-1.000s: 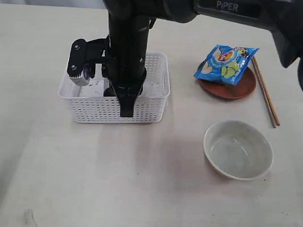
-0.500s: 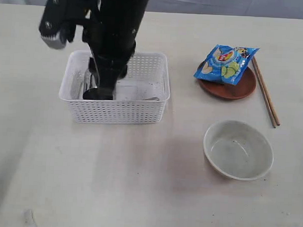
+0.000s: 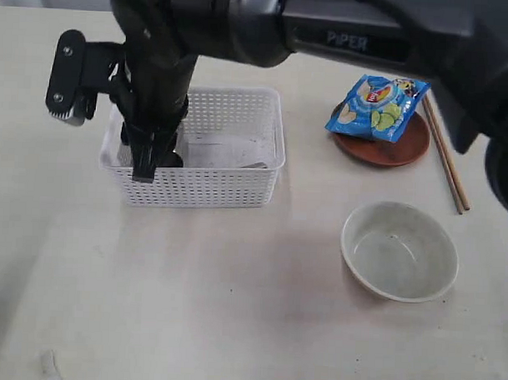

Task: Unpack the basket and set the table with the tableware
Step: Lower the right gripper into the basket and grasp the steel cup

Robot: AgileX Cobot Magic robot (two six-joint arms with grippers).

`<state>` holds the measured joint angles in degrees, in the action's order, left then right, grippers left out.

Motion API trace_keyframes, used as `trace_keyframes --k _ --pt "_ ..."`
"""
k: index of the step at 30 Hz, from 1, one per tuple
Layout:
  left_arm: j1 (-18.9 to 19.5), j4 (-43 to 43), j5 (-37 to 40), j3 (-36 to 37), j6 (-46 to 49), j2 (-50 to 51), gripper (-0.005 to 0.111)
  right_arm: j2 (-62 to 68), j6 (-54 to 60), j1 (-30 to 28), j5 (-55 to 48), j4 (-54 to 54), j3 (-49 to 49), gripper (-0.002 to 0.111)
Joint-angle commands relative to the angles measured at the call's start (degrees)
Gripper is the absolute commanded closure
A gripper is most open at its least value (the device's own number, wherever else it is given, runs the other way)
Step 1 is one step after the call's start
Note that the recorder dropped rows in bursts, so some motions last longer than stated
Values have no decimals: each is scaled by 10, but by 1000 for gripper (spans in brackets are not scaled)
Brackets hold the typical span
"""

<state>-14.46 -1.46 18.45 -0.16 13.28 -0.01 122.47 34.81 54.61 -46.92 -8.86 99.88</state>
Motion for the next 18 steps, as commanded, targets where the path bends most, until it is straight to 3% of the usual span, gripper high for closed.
trace_keyframes --k 1,7,13,18 --pt "-3 -3 0 2 -3 0 107 10 -67 10 5 -37 0 51" --pt "-3 -3 0 2 -3 0 107 6 -343 -15 -9 -30 0 46" --pt "-3 -3 0 2 -3 0 107 5 -495 -52 26 32 0 46" --pt "-3 -3 0 2 -3 0 107 4 -528 -54 52 47 0 50"
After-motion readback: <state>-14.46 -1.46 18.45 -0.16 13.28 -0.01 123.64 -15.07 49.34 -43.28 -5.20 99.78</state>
